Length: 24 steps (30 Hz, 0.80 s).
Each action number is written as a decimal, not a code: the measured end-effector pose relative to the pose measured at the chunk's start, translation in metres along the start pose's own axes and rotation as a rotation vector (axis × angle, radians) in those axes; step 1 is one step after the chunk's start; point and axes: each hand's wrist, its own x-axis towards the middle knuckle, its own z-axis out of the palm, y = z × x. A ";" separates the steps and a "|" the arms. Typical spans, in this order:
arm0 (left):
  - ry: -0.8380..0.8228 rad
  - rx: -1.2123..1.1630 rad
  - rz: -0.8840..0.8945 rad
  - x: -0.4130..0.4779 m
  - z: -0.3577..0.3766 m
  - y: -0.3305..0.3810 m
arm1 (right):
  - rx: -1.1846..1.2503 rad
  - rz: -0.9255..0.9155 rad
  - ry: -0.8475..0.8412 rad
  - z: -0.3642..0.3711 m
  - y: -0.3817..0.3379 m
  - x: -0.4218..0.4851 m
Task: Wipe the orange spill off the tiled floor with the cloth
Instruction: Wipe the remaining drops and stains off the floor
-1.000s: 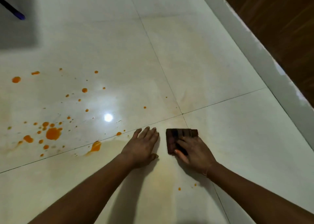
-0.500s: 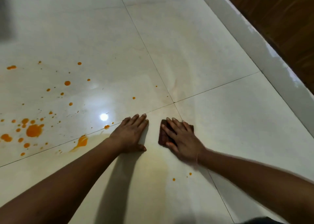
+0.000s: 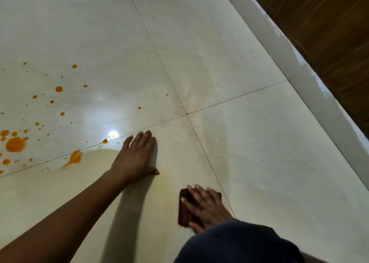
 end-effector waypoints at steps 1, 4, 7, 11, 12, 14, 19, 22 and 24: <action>0.012 -0.005 0.012 -0.007 0.001 0.001 | -0.030 0.017 0.028 0.002 0.015 0.000; 0.058 -0.008 0.071 -0.026 -0.001 -0.012 | 0.181 0.496 0.134 -0.022 0.054 0.054; 0.111 0.095 0.113 -0.039 -0.007 -0.045 | 0.208 0.457 0.192 -0.028 0.017 0.090; 0.093 0.093 0.017 -0.066 -0.003 -0.072 | 0.022 -0.483 0.009 -0.029 -0.001 0.089; 0.104 0.091 -0.001 -0.074 0.001 -0.076 | -0.024 -0.481 0.055 -0.035 0.011 0.109; 0.106 0.082 -0.049 -0.094 0.012 -0.084 | 0.088 -0.051 0.138 -0.048 0.021 0.153; 0.079 0.029 -0.194 -0.140 0.022 -0.113 | 0.178 -0.286 0.087 -0.030 -0.080 0.156; 0.083 0.009 -0.251 -0.168 0.026 -0.123 | 0.033 -0.530 0.104 -0.039 -0.068 0.194; 0.056 -0.028 -0.312 -0.191 0.029 -0.130 | 0.151 -0.015 0.181 -0.057 -0.079 0.242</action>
